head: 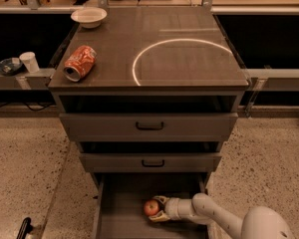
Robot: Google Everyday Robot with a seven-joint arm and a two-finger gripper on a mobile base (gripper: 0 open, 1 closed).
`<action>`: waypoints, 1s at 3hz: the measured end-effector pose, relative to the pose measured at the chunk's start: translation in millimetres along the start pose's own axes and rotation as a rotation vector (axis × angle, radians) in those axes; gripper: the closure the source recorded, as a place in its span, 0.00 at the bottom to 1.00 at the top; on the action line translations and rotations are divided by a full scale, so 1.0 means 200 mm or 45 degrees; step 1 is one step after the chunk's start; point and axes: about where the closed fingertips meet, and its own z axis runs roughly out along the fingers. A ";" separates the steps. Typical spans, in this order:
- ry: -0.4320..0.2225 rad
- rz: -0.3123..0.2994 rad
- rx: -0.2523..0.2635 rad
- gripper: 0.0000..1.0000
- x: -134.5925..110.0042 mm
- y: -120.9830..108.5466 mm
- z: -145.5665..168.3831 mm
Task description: Pick apple from bottom drawer and place on counter
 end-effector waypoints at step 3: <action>-0.290 -0.381 -0.104 1.00 -0.75 0.13 -0.55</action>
Offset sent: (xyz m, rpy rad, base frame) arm -0.0722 0.0068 0.2152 0.2826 -0.2857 0.3337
